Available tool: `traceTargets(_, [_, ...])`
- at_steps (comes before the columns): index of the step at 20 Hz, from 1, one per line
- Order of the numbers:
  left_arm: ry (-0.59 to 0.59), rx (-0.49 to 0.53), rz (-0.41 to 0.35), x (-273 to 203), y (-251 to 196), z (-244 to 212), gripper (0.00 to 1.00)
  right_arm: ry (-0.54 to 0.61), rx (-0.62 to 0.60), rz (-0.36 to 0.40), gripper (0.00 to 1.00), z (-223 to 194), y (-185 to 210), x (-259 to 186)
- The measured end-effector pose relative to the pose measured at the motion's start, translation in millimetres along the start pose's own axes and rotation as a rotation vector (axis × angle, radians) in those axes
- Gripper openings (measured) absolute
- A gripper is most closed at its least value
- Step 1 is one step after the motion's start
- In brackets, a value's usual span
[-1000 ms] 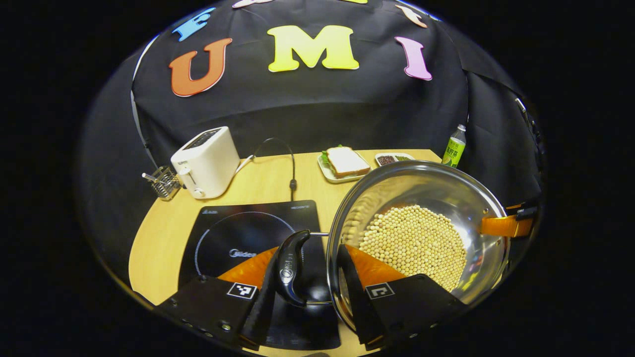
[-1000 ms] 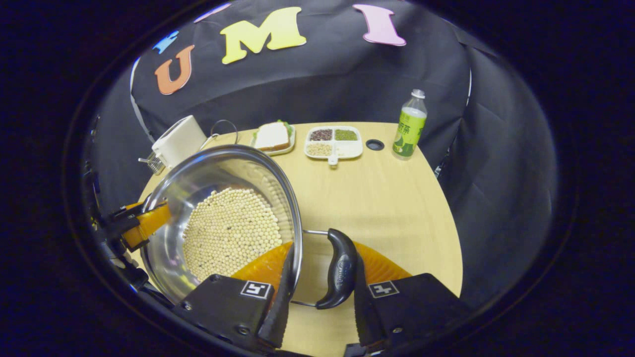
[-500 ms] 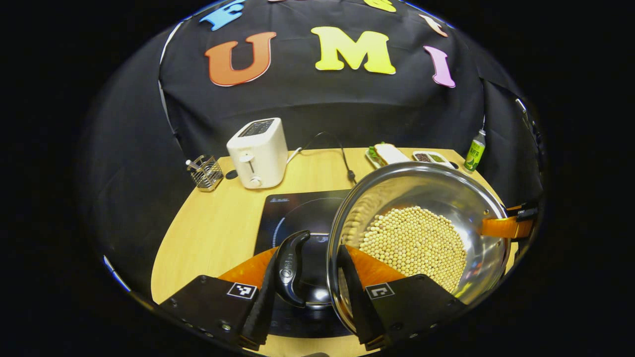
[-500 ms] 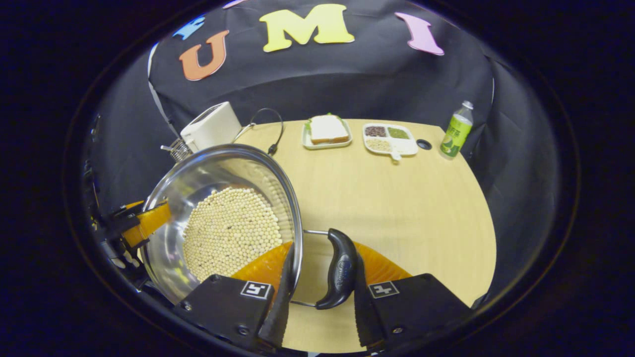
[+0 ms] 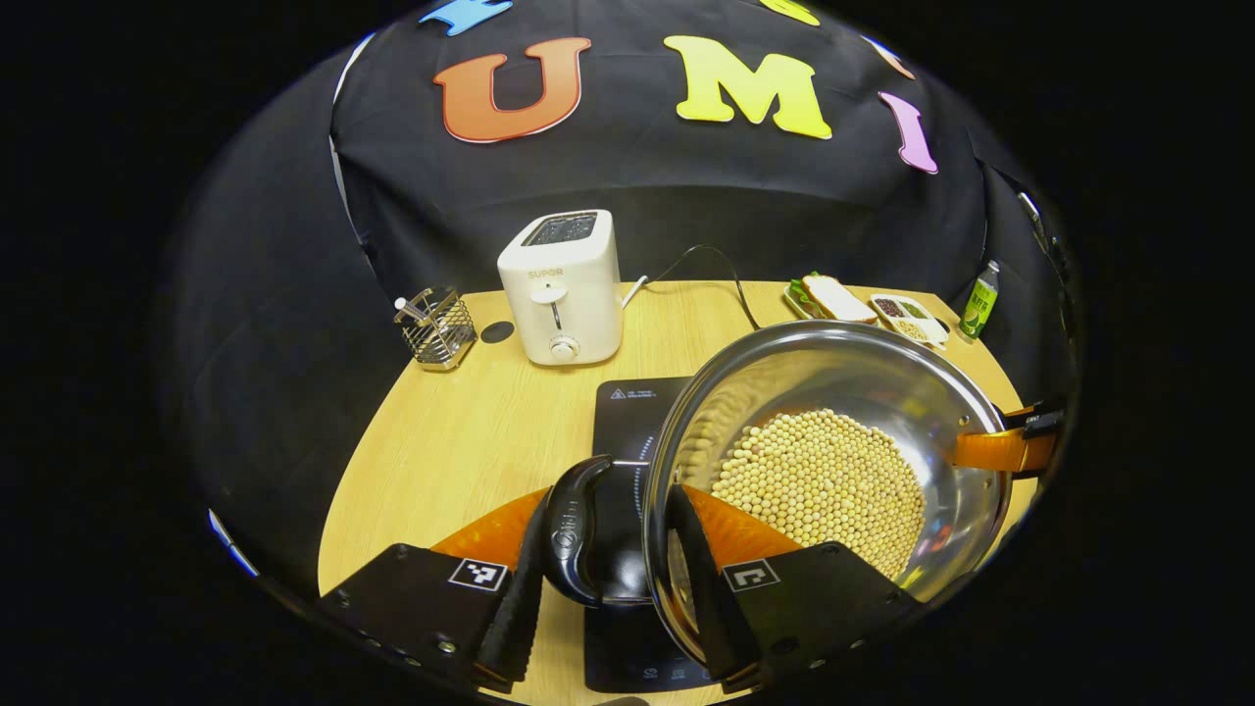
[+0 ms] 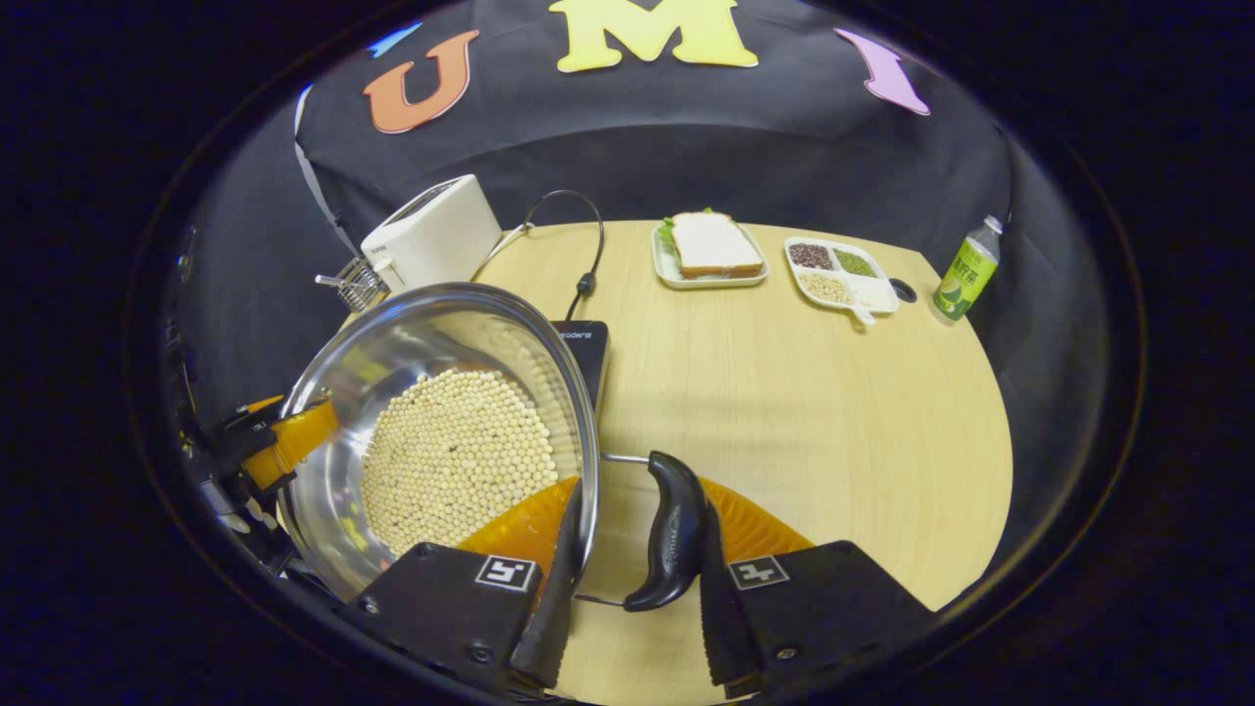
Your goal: First push the handle of the pot to place it horizontally, then grasp the pot with both hands and set it on the induction cooktop.
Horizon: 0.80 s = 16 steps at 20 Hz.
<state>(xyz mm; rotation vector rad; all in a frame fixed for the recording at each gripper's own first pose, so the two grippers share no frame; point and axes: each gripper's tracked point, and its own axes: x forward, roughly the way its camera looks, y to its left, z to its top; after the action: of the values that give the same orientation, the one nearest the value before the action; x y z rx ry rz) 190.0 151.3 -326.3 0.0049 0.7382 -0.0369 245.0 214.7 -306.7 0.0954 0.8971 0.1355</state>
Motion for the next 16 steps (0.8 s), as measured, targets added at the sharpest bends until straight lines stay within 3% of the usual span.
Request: traceTargets(16, [-0.007,0.023,-0.008,30,13,-7,0.65,0.005,0.0,-0.002,0.56,6,7,27])
